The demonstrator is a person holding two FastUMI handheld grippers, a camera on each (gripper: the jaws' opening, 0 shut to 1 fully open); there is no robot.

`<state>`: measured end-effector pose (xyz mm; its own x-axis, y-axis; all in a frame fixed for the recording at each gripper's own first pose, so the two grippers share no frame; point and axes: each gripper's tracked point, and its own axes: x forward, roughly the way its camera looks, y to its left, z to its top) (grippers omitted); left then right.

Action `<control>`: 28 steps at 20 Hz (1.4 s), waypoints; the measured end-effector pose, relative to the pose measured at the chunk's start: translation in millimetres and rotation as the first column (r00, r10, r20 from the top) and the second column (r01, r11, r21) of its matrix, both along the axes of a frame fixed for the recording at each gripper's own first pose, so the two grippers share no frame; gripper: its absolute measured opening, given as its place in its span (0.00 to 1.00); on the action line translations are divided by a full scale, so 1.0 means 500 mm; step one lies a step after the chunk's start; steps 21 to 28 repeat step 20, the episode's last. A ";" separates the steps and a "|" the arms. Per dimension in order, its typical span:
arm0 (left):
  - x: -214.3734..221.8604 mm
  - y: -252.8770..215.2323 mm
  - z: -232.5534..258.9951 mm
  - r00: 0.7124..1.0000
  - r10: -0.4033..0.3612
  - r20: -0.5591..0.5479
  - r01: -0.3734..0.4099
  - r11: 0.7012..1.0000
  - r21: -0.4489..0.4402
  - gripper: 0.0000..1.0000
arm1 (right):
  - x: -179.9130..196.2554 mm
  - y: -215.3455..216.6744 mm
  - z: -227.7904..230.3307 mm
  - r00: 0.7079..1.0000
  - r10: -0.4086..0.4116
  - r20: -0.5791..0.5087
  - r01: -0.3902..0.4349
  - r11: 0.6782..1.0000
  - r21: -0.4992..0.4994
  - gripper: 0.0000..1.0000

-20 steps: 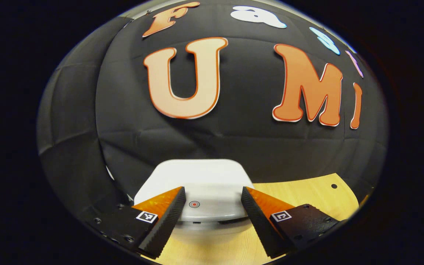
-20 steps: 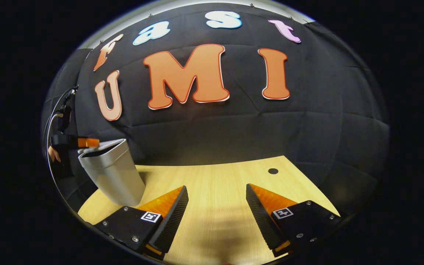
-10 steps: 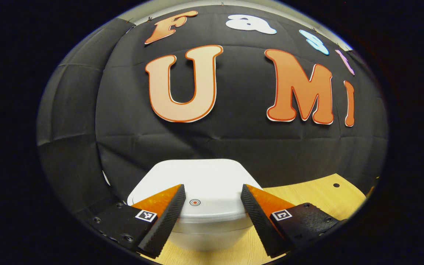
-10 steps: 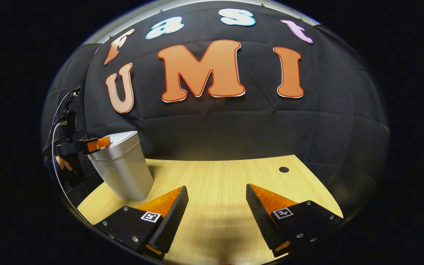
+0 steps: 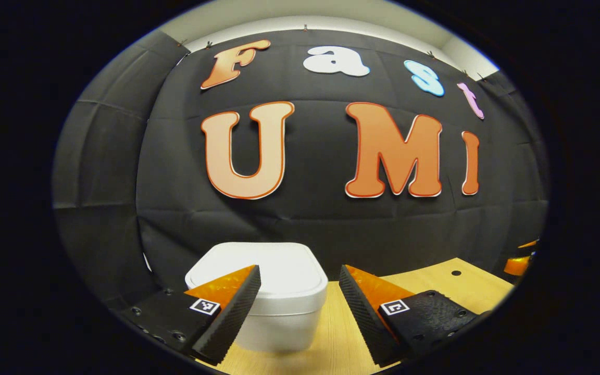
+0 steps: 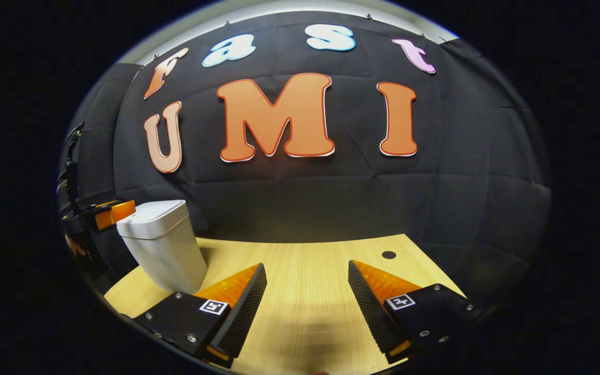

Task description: Press the lid of the desktop garbage bin to open it, pick up the crumpled paper on the desktop and throw it into the bin, then pick up the pop can on the desktop and drop it into the bin, and finally close the garbage bin lid.

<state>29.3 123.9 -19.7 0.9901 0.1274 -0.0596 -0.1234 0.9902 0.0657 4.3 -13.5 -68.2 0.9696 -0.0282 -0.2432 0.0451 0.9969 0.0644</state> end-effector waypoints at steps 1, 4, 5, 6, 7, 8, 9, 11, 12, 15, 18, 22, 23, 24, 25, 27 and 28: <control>-0.008 -0.023 0.003 1.000 -0.016 0.002 0.016 1.000 -0.011 0.95 | 0.003 -0.004 0.011 1.000 -0.008 0.019 0.008 1.000 -0.005 0.94; -0.023 -0.103 0.007 0.997 -0.071 0.003 0.071 0.995 -0.068 0.96 | 0.008 -0.018 0.047 0.998 -0.028 0.061 0.030 0.999 -0.018 0.94; -0.028 -0.129 0.009 0.996 -0.095 -0.001 0.094 0.993 -0.073 0.95 | 0.009 -0.021 0.067 0.996 -0.033 0.084 0.034 0.999 -0.019 0.94; -0.030 -0.147 0.019 0.995 -0.101 0.002 0.101 0.992 -0.072 0.95 | 0.012 -0.023 0.093 0.993 -0.036 0.113 0.038 0.999 -0.018 0.94; -0.034 -0.163 0.026 0.996 -0.093 0.007 0.093 0.992 -0.088 0.95 | 0.016 -0.026 0.123 0.988 -0.040 0.149 0.043 0.999 -0.015 0.94; -0.039 -0.184 0.032 0.996 -0.092 0.015 0.093 0.987 -0.128 0.95 | 0.020 -0.024 0.154 0.982 -0.042 0.187 0.044 0.999 -0.008 0.94; -0.044 -0.212 0.040 0.994 -0.105 0.028 0.108 0.979 -0.171 0.95 | 0.020 -0.019 0.183 0.973 -0.037 0.226 0.038 0.999 0.000 0.94; -0.048 -0.261 0.056 0.990 -0.127 0.057 0.136 0.970 -0.202 0.95 | 0.015 -0.019 0.231 0.954 -0.056 0.295 0.057 0.998 0.006 0.94; -0.048 -0.279 0.056 0.988 -0.141 0.062 0.151 0.968 -0.200 0.94 | 0.011 -0.027 0.244 0.944 -0.078 0.321 0.078 0.997 0.014 0.94; -0.047 -0.332 0.051 0.978 -0.200 0.054 0.207 0.958 -0.200 0.95 | 0.004 -0.011 0.211 0.948 -0.094 0.303 0.097 0.995 0.005 0.94; -0.043 -0.355 0.030 0.976 -0.218 0.016 0.217 0.956 -0.196 0.95 | 0.000 0.032 0.164 0.972 -0.028 0.233 0.032 0.999 -0.016 0.94; -0.043 -0.361 0.020 0.976 -0.219 -0.001 0.214 0.955 -0.206 0.95 | -0.001 0.045 0.155 0.976 -0.005 0.220 0.012 1.000 -0.028 0.94; -0.043 -0.361 0.020 0.976 -0.219 -0.001 0.214 0.955 -0.206 0.95 | -0.001 0.045 0.155 0.976 -0.005 0.220 0.012 1.000 -0.028 0.94; -0.043 -0.361 0.020 0.976 -0.219 -0.001 0.214 0.955 -0.206 0.95 | -0.001 0.045 0.155 0.976 -0.005 0.220 0.012 1.000 -0.028 0.94; -0.043 -0.361 0.020 0.976 -0.219 -0.001 0.214 0.955 -0.206 0.95 | -0.001 0.045 0.155 0.976 -0.005 0.220 0.012 1.000 -0.028 0.94; -0.043 -0.361 0.020 0.976 -0.219 -0.001 0.214 0.955 -0.206 0.95 | -0.001 0.045 0.155 0.976 -0.005 0.220 0.012 1.000 -0.028 0.94; -0.043 -0.361 0.020 0.976 -0.219 -0.001 0.214 0.955 -0.206 0.95 | -0.001 0.045 0.155 0.976 -0.005 0.220 0.012 1.000 -0.028 0.94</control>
